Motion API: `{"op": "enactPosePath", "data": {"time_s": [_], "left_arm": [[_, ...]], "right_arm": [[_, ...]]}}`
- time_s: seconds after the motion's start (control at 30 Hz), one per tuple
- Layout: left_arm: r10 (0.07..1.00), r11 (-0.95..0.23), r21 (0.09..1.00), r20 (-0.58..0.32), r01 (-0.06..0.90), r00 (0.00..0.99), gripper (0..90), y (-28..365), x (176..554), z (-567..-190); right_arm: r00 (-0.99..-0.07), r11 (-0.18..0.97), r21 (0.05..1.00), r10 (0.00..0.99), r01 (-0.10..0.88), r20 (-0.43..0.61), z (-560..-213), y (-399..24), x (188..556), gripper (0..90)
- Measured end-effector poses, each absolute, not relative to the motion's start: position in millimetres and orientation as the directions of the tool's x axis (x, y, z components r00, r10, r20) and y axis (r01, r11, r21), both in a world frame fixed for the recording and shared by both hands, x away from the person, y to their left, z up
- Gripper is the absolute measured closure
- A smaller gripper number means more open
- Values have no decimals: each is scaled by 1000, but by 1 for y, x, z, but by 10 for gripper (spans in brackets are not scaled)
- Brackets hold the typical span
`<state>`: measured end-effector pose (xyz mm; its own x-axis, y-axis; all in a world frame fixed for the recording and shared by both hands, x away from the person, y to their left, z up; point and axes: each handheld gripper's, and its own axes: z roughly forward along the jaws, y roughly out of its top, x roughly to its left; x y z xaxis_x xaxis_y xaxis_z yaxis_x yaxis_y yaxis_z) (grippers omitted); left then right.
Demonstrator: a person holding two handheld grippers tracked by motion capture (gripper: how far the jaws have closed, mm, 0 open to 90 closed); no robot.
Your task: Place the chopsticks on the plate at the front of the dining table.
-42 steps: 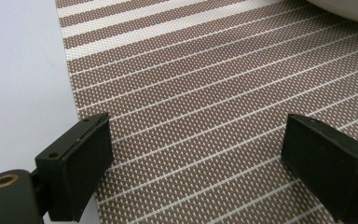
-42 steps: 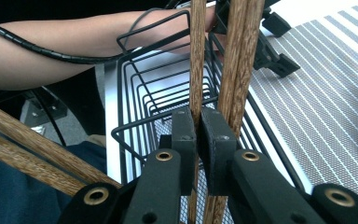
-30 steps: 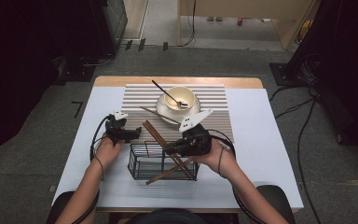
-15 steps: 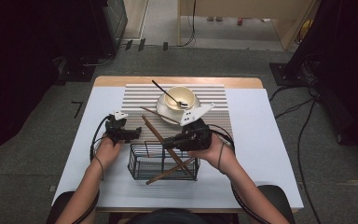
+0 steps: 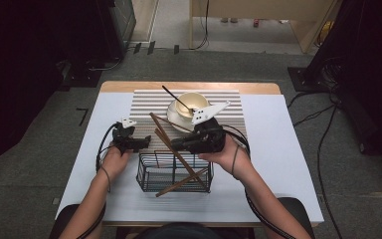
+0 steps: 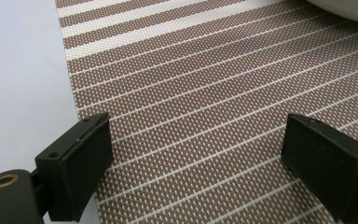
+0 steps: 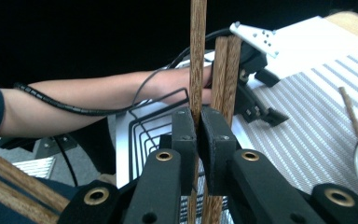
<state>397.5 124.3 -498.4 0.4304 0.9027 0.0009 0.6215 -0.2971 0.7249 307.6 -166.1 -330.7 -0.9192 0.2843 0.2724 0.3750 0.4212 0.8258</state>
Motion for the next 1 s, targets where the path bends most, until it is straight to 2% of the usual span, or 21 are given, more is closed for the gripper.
{"op": "enactPosePath", "data": {"time_s": [0.73,1.0], "left_arm": [[903,-298,724,2,622,431,90,124,397,-498],[902,-296,724,-2,623,431,91,125,398,-498]], "right_arm": [[-912,390,839,307,380,271,-301,-165,322,856],[-909,418,823,326,384,258,-288,-165,328,856]]}}
